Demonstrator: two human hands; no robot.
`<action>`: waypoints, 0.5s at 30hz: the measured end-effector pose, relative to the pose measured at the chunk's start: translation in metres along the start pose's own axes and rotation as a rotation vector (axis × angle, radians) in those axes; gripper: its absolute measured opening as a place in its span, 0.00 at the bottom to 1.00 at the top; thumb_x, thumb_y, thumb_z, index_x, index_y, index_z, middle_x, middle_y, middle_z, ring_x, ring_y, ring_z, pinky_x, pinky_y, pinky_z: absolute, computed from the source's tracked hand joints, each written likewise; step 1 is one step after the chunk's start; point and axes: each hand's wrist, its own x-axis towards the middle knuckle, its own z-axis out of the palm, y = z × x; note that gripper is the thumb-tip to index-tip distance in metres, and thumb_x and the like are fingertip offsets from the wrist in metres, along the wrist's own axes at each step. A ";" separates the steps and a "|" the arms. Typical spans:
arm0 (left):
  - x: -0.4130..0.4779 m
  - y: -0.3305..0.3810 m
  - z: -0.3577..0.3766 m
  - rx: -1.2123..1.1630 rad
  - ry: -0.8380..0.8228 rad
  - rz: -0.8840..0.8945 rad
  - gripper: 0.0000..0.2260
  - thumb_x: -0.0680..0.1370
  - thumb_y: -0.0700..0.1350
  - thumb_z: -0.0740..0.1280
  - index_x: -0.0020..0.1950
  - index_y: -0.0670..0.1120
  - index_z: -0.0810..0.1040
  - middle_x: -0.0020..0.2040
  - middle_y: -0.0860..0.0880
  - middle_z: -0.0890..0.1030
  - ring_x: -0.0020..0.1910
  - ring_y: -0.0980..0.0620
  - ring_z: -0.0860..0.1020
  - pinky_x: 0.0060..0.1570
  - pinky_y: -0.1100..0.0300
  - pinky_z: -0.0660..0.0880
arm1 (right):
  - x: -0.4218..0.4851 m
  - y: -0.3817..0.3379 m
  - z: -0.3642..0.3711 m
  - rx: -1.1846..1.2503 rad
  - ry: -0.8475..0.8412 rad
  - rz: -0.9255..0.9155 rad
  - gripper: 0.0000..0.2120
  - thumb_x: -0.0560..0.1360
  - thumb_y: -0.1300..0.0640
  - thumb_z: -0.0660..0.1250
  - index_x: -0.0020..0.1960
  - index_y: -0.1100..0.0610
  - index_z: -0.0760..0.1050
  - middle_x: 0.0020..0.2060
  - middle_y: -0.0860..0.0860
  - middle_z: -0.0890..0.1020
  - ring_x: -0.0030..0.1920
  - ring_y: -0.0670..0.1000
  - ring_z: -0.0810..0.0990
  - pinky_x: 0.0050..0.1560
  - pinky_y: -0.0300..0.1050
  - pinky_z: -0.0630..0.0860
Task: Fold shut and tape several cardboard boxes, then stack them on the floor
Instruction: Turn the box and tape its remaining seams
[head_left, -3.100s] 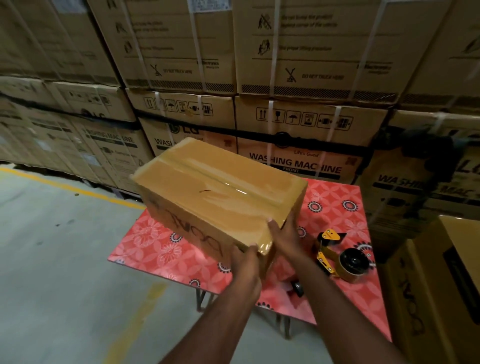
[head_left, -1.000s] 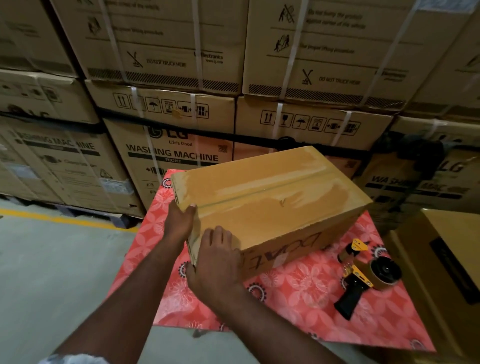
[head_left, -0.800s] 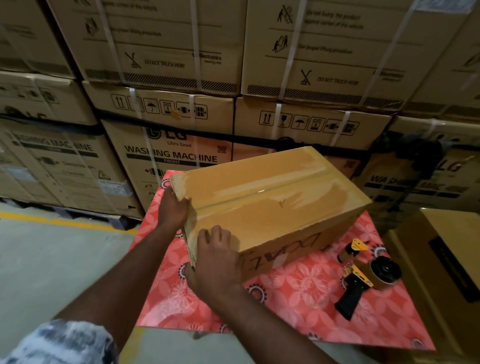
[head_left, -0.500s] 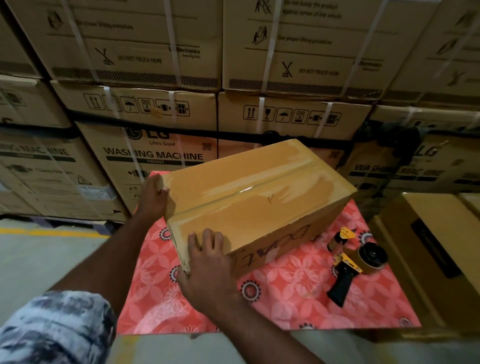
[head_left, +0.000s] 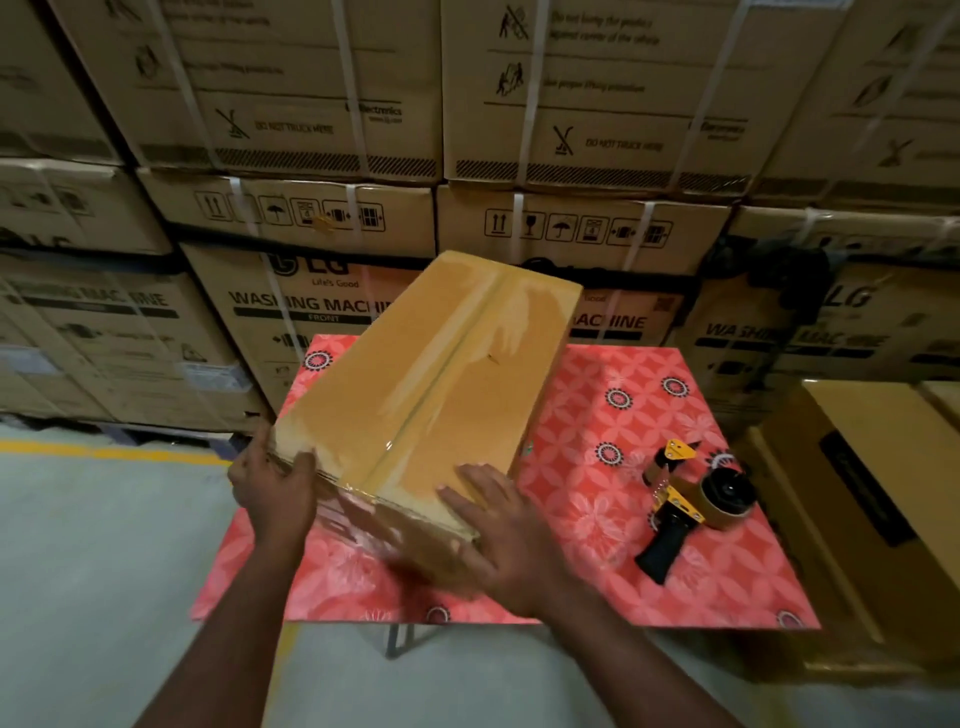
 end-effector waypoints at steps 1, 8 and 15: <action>-0.015 0.000 -0.003 0.006 0.027 -0.007 0.28 0.75 0.41 0.74 0.75 0.45 0.72 0.68 0.34 0.71 0.65 0.37 0.72 0.68 0.48 0.68 | -0.008 0.009 -0.006 0.005 0.006 -0.003 0.29 0.79 0.44 0.58 0.80 0.41 0.59 0.81 0.46 0.57 0.80 0.48 0.51 0.76 0.54 0.57; -0.115 0.017 0.007 0.057 0.032 -0.043 0.31 0.73 0.47 0.77 0.73 0.42 0.71 0.67 0.33 0.72 0.70 0.37 0.66 0.70 0.45 0.60 | -0.055 0.068 -0.041 0.005 0.053 0.113 0.29 0.82 0.56 0.60 0.80 0.40 0.58 0.81 0.41 0.53 0.81 0.48 0.47 0.78 0.59 0.56; -0.153 0.045 0.020 0.067 -0.082 -0.086 0.31 0.76 0.48 0.75 0.74 0.41 0.67 0.71 0.36 0.69 0.73 0.37 0.62 0.72 0.45 0.56 | -0.060 0.078 -0.049 -0.069 0.230 0.318 0.26 0.80 0.52 0.61 0.77 0.52 0.67 0.79 0.52 0.65 0.80 0.56 0.58 0.75 0.67 0.60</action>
